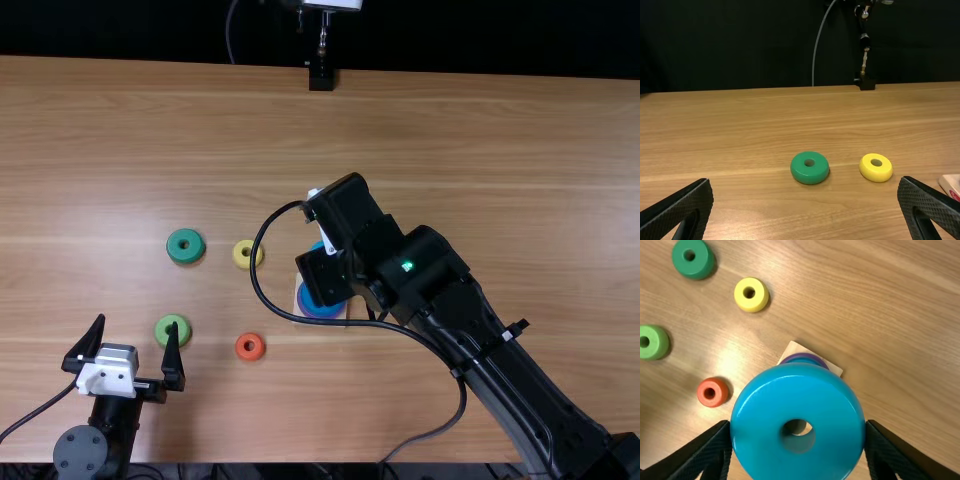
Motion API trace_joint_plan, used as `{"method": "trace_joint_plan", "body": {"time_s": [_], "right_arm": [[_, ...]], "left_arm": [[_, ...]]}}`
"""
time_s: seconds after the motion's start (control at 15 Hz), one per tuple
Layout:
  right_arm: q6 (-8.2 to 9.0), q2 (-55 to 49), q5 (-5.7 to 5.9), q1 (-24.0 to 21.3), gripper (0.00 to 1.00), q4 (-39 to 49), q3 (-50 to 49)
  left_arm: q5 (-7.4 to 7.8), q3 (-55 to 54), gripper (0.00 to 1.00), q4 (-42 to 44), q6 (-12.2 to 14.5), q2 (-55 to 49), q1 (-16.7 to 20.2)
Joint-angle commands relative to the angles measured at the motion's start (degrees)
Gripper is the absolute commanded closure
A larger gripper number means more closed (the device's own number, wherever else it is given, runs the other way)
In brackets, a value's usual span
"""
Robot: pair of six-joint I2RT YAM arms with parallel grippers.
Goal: Build the Hanoi tower: stack the rings onto the peg from bottom to top in this color order: purple, dark blue, light blue, dark green, light green, yellow, orange.
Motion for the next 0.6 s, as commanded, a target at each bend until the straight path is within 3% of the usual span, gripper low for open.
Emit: {"method": "trace_joint_plan", "body": {"time_s": [0.0, 0.13, 0.2, 0.53], "right_arm": [[-0.27, -1.3, 0.78, 0.9, 0.0, -0.2, -1.1], [-0.27, -1.3, 2.57, 1.5, 0.0, -0.1, -1.6], [-0.27, -1.3, 2.89, 1.7, 0.0, 0.1, -1.7], [-0.06, -1.4, 2.89, 1.1, 0.0, 2.6, 0.1]], "left_arm": [[-0.41, -0.5, 0.0, -2.6, 0.3, -0.4, -0.5], [-0.41, -0.5, 0.0, -2.6, 0.3, -0.4, -0.5], [-0.41, -0.5, 0.0, -2.6, 0.3, -0.4, -0.5], [-0.31, -0.5, 0.0, -2.6, 0.3, -0.4, -0.5]]}}
